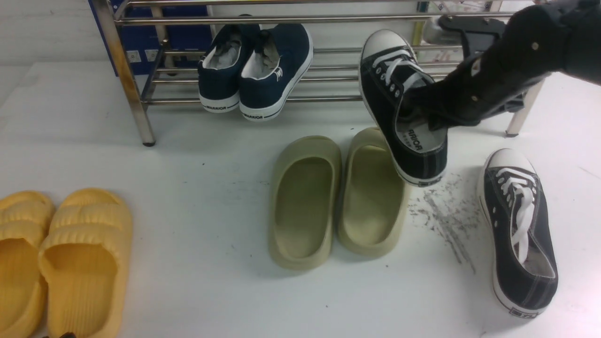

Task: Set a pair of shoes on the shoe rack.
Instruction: Use the right arm to put a shoe into the shoe rack

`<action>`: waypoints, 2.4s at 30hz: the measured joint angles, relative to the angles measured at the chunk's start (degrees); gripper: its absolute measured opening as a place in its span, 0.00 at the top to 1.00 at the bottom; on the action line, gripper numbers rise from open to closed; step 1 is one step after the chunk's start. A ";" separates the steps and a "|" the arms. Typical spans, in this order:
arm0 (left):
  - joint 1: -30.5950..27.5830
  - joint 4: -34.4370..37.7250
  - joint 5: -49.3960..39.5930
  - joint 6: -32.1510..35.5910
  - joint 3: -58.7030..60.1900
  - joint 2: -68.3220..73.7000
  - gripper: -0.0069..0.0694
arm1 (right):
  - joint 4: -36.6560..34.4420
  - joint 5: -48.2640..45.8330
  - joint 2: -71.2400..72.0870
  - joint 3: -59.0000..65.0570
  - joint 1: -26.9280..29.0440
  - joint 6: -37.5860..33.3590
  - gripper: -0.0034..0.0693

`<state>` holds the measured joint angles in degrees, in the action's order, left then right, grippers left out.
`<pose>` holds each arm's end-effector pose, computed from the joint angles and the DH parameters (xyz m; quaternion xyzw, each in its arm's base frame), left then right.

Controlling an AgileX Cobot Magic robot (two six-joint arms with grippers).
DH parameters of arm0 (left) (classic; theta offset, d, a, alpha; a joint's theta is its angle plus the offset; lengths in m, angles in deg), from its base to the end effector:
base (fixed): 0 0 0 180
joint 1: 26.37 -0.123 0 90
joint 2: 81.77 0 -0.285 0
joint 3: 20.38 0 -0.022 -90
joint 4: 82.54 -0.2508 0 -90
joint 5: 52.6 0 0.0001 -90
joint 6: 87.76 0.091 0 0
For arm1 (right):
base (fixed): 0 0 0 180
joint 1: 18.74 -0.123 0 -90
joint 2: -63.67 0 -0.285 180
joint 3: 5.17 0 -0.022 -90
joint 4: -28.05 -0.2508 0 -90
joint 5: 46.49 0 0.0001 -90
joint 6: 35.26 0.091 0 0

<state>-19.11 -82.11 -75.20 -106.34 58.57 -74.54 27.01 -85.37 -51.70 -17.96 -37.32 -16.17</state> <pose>0.0517 -0.0069 0.1681 -0.0821 0.8088 -0.1333 0.5668 0.4057 0.1375 0.2761 0.0090 0.9439 0.1138 0.3098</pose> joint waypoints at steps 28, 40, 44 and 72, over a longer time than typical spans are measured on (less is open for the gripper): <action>0.00 0.00 0.00 0.00 0.00 0.00 0.60 | -9.13 -13.88 -6.16 -15.74 3.38 -1.68 0.93; 0.00 0.00 0.00 0.00 0.00 0.00 0.60 | -9.18 -14.82 -5.40 -18.73 7.67 -4.42 0.92; 0.00 0.00 0.00 0.00 0.00 0.00 0.60 | -9.12 -11.45 -6.74 -18.78 8.66 -5.63 0.92; 0.00 0.00 0.00 0.00 0.00 0.00 0.60 | -16.66 2.23 -15.17 -19.20 8.81 -10.38 0.67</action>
<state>-19.11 -82.11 -75.20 -106.34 58.57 -74.54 10.36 -83.13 -66.87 -37.16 -28.51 -26.55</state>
